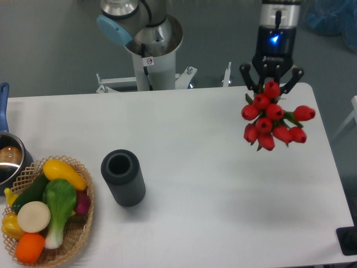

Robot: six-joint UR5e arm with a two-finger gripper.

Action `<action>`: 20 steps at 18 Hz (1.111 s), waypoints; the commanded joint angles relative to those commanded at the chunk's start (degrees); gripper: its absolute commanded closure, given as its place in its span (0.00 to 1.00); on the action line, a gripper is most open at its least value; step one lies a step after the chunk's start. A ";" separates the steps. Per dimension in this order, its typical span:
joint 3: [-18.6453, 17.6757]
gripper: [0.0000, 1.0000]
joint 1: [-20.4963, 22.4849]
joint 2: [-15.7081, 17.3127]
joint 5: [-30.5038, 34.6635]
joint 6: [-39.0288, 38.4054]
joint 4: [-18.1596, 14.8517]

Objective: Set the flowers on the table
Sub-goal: 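Carry the red tulips toward the grey cylinder and lower them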

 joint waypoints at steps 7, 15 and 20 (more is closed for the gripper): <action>1.84 0.68 -8.09 -8.61 7.14 0.00 0.00; 2.90 0.68 -11.09 -14.68 7.23 0.00 0.09; 2.64 0.68 -11.70 -16.96 7.14 -0.08 0.17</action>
